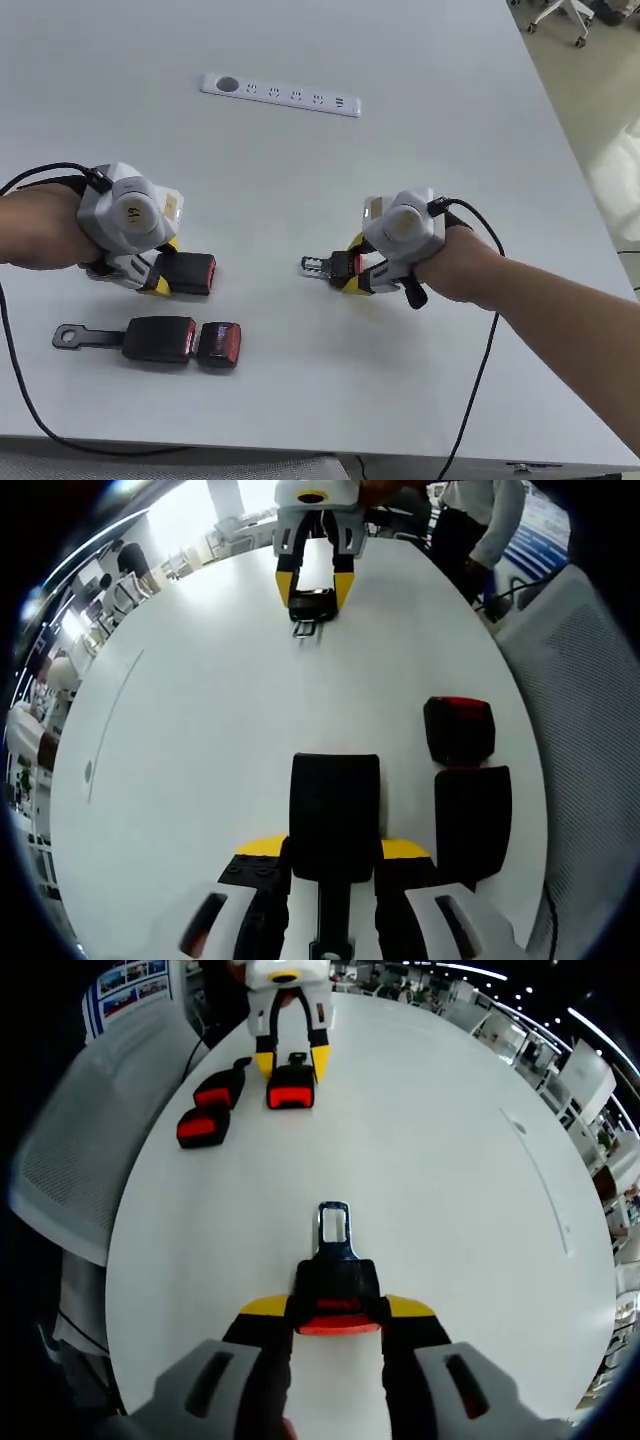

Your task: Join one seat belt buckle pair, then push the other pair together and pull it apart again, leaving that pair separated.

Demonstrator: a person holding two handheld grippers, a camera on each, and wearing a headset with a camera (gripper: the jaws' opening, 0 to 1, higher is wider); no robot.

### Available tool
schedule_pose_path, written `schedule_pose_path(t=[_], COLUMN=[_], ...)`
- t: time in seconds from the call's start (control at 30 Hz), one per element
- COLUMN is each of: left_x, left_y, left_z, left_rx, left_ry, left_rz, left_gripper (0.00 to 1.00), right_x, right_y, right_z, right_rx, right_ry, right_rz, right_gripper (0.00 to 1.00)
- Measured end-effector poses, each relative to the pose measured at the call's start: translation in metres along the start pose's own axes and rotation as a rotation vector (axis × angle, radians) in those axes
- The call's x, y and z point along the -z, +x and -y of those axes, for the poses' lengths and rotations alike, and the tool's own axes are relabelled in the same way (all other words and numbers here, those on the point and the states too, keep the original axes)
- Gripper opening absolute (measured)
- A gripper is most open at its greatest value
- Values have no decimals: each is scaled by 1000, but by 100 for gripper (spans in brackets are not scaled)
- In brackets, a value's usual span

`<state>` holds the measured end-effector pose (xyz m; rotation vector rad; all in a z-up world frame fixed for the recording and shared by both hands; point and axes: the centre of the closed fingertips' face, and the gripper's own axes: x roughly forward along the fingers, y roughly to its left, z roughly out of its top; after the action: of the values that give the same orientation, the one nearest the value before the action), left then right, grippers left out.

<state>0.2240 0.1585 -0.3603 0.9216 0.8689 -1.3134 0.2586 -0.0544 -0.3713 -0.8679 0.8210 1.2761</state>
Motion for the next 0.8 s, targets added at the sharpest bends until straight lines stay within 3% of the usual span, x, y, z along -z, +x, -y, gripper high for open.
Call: schedule_pose_path(t=[0.33,0.8], left_x=[0,0], left_y=[0,0], left_z=[1,1], left_rx=[-1,0], left_ry=[6,-13], left_rz=[-2,-10], left_gripper=[32,32], right_x=[0,-5], right_y=[0,1], right_z=[-1,-5], right_rx=[-23,-14], right_ry=[-1,-14], right_rz=[39,26], right_gripper=[34,34])
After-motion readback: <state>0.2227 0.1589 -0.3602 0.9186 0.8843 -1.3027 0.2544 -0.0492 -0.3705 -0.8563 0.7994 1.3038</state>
